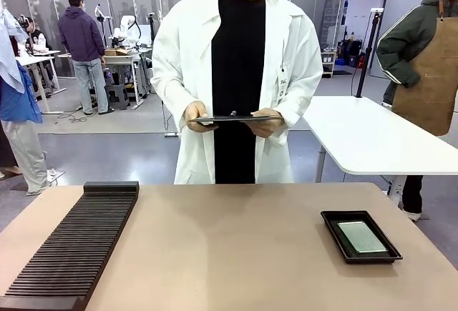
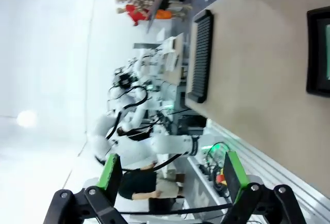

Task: Inspect the PCB.
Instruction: Place the Blank PCB in the ESD tray.

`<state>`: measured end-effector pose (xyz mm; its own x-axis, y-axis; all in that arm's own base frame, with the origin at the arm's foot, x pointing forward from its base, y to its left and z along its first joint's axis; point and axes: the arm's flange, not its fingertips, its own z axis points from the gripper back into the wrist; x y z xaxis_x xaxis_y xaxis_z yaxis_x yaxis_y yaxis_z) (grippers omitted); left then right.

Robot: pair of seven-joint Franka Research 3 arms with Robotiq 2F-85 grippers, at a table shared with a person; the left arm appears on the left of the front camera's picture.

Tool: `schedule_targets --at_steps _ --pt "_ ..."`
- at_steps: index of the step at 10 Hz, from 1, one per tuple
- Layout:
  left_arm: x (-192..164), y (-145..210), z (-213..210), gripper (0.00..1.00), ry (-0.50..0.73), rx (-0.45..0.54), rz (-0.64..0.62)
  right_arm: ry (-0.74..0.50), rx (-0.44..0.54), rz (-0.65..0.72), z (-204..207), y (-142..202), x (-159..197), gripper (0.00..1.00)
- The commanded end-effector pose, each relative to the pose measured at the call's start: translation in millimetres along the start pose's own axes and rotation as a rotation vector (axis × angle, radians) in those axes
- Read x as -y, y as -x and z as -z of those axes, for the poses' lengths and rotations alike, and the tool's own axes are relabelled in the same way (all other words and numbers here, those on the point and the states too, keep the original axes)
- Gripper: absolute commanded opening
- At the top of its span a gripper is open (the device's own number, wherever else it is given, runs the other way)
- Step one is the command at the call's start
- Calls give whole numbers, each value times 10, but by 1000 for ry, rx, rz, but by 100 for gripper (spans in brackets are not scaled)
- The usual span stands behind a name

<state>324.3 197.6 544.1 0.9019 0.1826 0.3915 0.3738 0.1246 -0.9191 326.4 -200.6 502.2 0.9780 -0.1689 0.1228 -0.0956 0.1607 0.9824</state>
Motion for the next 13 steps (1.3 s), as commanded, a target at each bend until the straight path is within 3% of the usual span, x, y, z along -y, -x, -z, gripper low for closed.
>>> schedule_targets --at_steps 1,3,13 --pt "10 5 -10 100 15 -10 14 -56 -25 -18 -226 3 168 100" --pt "10 5 -10 100 15 -10 14 -79 25 -24 -323 85 210 100" --pt "10 5 -10 100 15 -10 14 -70 12 -5 -291 133 234 100"
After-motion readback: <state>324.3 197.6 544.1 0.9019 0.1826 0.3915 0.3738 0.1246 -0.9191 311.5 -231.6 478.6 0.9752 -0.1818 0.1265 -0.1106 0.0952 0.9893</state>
